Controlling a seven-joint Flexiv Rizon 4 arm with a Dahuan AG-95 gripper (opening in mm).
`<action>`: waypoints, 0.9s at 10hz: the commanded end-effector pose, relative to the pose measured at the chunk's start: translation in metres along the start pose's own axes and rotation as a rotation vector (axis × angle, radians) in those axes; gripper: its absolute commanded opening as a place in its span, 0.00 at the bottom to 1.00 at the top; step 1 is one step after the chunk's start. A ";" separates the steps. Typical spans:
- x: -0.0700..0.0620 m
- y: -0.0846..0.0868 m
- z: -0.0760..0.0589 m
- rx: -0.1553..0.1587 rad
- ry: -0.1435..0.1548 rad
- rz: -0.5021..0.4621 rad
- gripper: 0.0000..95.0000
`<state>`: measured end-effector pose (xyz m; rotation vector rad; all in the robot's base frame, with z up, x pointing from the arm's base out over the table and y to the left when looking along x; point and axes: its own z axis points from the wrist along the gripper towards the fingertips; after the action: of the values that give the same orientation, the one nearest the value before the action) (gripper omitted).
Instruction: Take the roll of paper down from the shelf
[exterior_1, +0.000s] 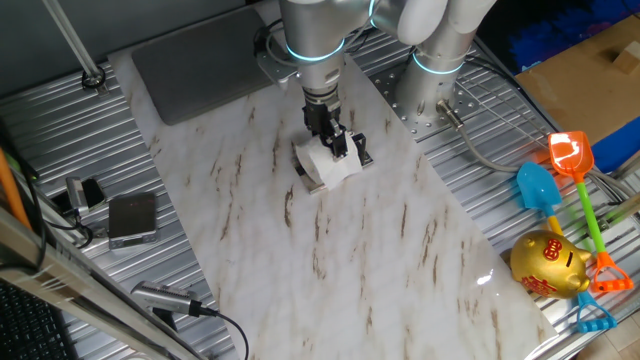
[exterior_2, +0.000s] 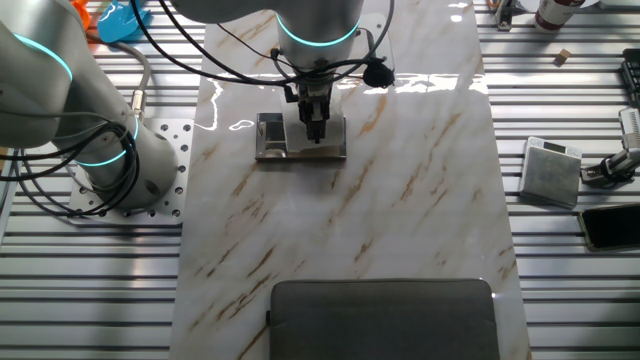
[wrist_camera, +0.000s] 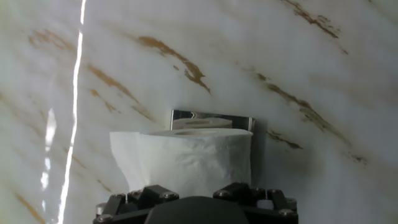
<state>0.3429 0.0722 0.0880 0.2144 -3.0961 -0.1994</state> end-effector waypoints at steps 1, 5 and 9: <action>0.000 0.000 0.000 0.002 -0.004 -0.004 1.00; 0.000 -0.001 -0.001 0.007 -0.004 -0.011 1.00; 0.000 -0.009 -0.006 0.018 -0.003 -0.037 1.00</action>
<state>0.3449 0.0608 0.0926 0.2740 -3.1015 -0.1695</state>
